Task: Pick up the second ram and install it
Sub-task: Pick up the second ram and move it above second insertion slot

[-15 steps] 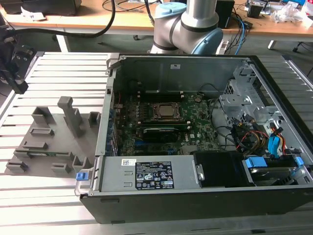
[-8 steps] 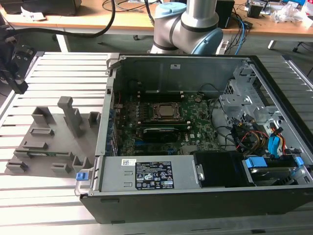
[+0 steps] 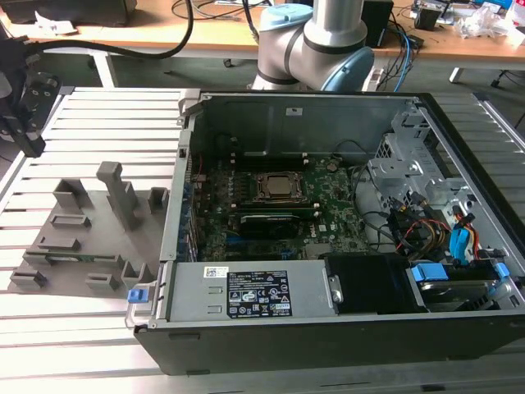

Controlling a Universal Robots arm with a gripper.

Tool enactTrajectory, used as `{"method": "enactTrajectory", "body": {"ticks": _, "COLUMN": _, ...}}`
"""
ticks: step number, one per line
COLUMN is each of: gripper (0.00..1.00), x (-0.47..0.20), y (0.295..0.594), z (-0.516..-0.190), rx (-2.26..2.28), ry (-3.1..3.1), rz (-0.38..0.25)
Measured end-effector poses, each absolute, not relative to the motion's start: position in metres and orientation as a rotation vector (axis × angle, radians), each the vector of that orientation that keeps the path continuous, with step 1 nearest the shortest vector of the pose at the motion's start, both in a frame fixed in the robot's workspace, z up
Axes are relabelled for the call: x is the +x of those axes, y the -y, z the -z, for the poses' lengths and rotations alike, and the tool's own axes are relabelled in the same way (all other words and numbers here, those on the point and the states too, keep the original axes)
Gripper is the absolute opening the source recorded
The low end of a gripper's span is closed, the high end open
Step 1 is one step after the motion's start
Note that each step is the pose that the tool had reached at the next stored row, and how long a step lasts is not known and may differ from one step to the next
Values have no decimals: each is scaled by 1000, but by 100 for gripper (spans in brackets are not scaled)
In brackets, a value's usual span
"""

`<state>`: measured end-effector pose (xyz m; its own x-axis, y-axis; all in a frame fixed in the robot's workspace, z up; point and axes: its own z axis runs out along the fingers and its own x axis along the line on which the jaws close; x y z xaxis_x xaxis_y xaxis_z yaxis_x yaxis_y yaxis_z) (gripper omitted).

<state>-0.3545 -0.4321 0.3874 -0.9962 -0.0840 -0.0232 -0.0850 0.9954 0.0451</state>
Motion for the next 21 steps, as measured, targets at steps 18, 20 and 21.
{"method": "enactTrajectory", "body": {"ticks": 18, "gripper": 11, "x": -354, "y": 432, "z": -387, "rx": -504, "ry": -3084, "rz": -75}}
{"method": "enactTrajectory", "body": {"ticks": 20, "gripper": 11, "x": -355, "y": 432, "z": -387, "rx": -545, "ry": -3078, "rz": -76}}
{"method": "enactTrajectory", "body": {"ticks": 21, "gripper": 11, "x": -354, "y": 432, "z": -387, "rx": -567, "ry": -3074, "rz": -76}}
